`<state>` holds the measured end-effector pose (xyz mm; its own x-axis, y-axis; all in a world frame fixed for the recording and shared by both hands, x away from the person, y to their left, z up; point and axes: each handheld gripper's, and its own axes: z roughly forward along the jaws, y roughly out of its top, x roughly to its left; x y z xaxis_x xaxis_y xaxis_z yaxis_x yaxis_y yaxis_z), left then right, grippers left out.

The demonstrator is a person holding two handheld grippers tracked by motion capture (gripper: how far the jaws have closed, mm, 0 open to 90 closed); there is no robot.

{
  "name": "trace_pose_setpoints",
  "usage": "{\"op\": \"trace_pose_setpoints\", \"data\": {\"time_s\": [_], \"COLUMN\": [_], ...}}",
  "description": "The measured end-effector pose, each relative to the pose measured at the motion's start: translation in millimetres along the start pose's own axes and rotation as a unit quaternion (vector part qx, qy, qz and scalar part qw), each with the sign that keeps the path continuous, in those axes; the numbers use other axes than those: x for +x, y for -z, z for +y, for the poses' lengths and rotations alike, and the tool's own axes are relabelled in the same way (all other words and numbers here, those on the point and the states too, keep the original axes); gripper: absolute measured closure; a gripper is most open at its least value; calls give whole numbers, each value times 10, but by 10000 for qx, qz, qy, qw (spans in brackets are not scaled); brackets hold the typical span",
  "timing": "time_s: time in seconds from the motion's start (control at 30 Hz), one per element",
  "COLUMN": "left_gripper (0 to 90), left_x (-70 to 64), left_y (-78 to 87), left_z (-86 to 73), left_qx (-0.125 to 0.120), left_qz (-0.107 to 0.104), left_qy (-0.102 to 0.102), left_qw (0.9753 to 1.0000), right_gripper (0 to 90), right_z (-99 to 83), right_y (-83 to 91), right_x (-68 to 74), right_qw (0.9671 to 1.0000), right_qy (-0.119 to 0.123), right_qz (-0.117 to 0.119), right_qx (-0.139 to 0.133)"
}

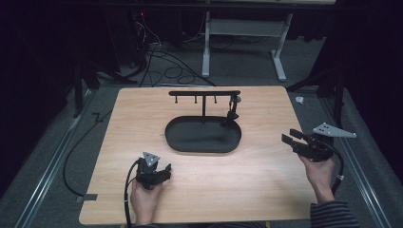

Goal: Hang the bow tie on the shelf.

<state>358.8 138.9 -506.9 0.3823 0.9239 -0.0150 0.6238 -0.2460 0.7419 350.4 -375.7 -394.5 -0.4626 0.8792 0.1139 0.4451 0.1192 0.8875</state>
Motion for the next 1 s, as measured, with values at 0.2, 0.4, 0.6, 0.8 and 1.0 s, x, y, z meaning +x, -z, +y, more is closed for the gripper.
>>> {"op": "trace_pose_setpoints", "data": {"time_s": [0.2, 0.4, 0.6, 0.8, 1.0], "left_gripper": [303, 303, 303, 303, 303], "left_x": [0, 0, 0, 0, 0], "left_y": [0, 0, 0, 0, 0], "left_z": [0, 0, 0, 0, 0], "left_qx": [-2, -1, -1, 0, -1], "left_qz": [0, 0, 0, 0, 0], "left_qy": [1, 1, 0, 0, 0], "left_qw": [10000, 10000, 10000, 10000, 10000], "right_gripper": [542, 542, 542, 542, 542], "right_z": [-57, -123, -172, -217, -273], "right_y": [13, 28, 34, 31, 0], "right_x": [18, 30, 41, 63, 90], "right_qw": [10000, 9999, 9999, 9998, 9998], "right_qy": [-21, -106, -139, -173, -145], "right_qz": [30, 48, 82, 109, 74], "right_qx": [14, 20, 33, 63, 132]}}
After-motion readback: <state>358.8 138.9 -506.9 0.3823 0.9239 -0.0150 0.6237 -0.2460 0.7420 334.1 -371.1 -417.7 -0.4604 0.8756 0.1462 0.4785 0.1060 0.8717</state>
